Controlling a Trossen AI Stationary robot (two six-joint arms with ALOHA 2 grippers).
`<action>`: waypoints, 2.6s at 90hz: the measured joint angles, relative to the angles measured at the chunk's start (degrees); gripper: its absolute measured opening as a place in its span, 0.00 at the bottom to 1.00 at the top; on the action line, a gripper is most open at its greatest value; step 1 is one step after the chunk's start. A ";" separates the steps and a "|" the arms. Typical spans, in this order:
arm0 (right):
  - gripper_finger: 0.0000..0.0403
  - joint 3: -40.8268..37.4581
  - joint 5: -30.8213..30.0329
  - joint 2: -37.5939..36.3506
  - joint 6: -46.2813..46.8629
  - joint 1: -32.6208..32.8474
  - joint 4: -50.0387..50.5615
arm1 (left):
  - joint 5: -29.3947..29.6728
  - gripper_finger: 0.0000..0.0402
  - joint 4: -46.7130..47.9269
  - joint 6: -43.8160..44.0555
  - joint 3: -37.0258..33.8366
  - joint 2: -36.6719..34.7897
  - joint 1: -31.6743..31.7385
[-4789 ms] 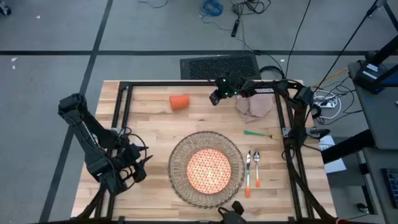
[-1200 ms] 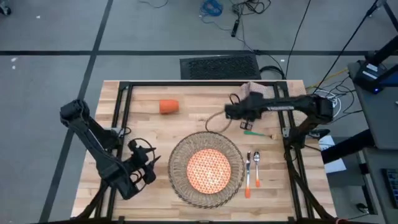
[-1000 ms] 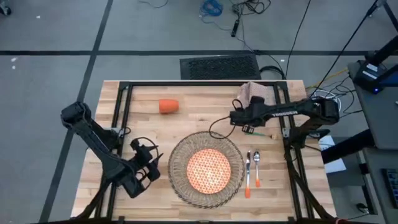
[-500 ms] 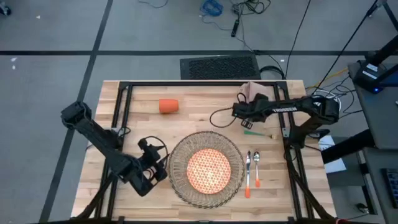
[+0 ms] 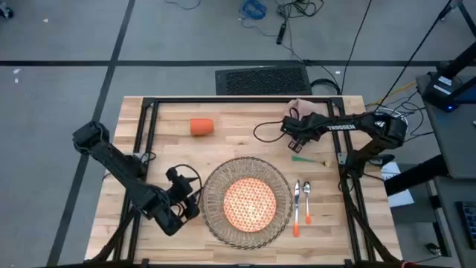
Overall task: Set table place
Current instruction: Fold the white napkin
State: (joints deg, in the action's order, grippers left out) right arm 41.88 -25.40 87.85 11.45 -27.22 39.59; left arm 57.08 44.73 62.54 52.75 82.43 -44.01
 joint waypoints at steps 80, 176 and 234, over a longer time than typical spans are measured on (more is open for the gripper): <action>0.00 23.66 -7.09 -16.74 -1.94 22.43 11.37 | 0.56 0.44 -9.94 -15.09 0.00 0.00 10.77; 0.00 38.59 6.20 -16.49 2.02 39.06 14.91 | -15.99 0.45 -67.62 -53.82 -0.02 18.45 27.12; 0.00 38.57 6.05 -15.15 -0.96 41.59 9.53 | -19.53 0.76 -68.32 -53.84 1.70 19.46 29.33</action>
State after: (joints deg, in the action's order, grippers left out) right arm 80.44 -19.34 72.71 10.49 14.37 49.12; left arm 37.55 -23.59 8.71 54.46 101.89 -14.68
